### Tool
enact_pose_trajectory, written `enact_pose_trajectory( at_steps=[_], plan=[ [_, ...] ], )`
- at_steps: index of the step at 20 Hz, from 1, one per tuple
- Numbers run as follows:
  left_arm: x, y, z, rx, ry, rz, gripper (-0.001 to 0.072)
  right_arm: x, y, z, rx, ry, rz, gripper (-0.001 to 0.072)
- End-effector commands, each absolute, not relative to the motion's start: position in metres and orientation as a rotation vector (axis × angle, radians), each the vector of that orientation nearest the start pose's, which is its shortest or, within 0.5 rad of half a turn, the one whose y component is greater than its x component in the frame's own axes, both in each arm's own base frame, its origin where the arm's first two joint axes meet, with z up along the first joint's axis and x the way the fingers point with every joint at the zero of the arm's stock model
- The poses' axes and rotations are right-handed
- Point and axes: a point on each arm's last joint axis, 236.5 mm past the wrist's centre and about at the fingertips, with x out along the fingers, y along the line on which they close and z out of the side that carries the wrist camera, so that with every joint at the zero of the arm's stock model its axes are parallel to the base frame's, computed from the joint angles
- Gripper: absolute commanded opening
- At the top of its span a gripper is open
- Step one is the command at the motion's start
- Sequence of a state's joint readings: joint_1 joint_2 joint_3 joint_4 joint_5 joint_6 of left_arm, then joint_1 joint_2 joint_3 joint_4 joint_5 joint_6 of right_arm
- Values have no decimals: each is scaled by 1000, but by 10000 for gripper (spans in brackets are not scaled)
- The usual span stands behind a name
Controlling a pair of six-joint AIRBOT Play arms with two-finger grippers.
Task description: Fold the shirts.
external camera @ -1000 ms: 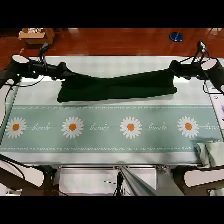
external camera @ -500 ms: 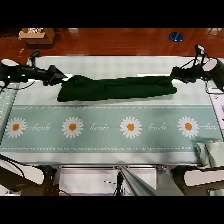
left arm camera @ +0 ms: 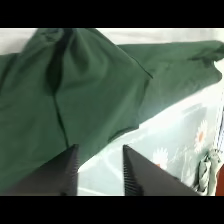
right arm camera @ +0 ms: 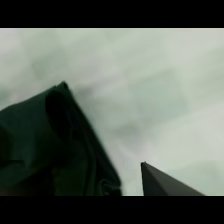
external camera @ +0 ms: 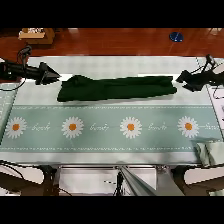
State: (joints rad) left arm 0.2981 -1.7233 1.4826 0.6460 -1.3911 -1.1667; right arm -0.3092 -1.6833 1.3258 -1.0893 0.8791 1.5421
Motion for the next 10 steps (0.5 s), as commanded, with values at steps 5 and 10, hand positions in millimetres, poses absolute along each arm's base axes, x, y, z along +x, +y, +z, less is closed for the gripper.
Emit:
enact_pose_trajectory(
  at_steps=[5, 10],
  plan=[
    [466, -78, 19, -682, 1204, -616, 311, 523, -27, -102, 1000, 1060, -14, 584],
    [479, -86, 18, -667, 1164, -594, 300, 551, -11, -97, 1003, 952, -41, 25]
  ],
)
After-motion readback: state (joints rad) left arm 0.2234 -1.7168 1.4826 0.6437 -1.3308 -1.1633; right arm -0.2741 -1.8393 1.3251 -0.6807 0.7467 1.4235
